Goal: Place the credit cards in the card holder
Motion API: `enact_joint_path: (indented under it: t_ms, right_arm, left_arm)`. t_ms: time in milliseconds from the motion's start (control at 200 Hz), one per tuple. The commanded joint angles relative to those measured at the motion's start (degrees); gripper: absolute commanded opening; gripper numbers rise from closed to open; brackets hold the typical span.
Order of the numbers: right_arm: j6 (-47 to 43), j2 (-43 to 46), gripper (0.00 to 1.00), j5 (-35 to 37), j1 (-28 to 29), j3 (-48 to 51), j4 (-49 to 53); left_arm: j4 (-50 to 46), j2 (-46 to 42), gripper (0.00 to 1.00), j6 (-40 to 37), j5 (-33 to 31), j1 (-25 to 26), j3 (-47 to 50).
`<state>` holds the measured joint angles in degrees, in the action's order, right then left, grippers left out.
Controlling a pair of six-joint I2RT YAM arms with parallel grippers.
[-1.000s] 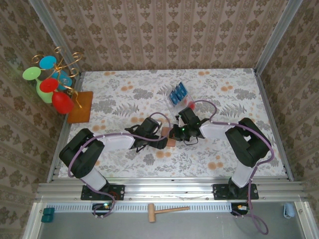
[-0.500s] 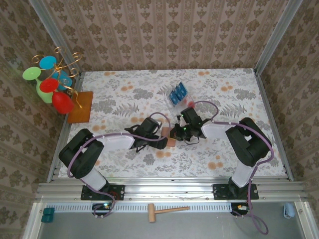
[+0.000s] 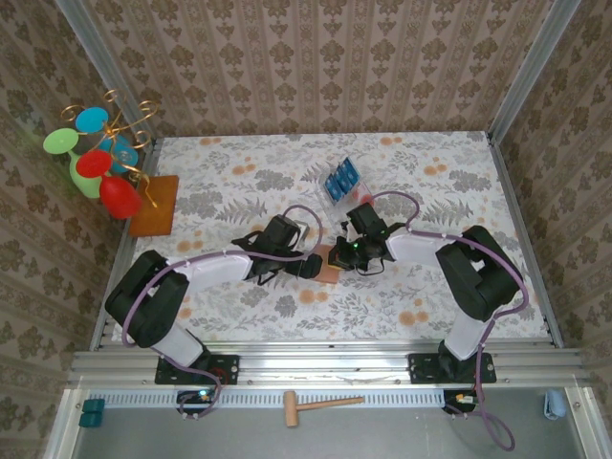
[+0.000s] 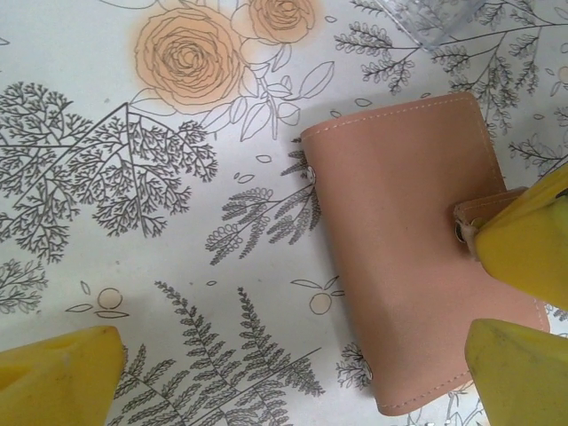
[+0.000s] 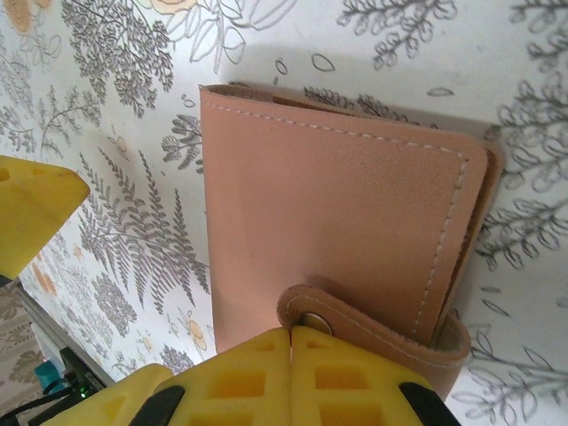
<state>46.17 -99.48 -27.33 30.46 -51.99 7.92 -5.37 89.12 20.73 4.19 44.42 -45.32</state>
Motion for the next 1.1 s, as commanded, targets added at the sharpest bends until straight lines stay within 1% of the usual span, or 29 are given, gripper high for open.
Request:
enact_joint_path:
  t_ms: [0, 185, 525, 1095]
  right_arm:
    - [-1.3, 2.7, 0.0, 1.6, -0.3, -1.8, 6.0]
    - [-1.8, 3.6, 0.0, 2.4, -0.2, -3.6, 8.4]
    - [-4.2, 2.4, 0.0, 2.6, -0.3, -5.9, 12.4]
    - [-4.7, -2.0, 0.0, 0.7, 0.2, -9.3, 12.1]
  left_arm:
    - [0.6, -0.8, 1.0, -1.1, 1.6, 0.1, 2.0]
    - [1.8, -0.3, 1.0, -1.4, 1.3, 1.2, 3.6]
    - [3.4, 2.3, 1.0, -1.3, 0.1, 2.4, 4.4]
    - [3.7, 4.0, 1.0, -1.3, 0.0, 3.0, 4.2]
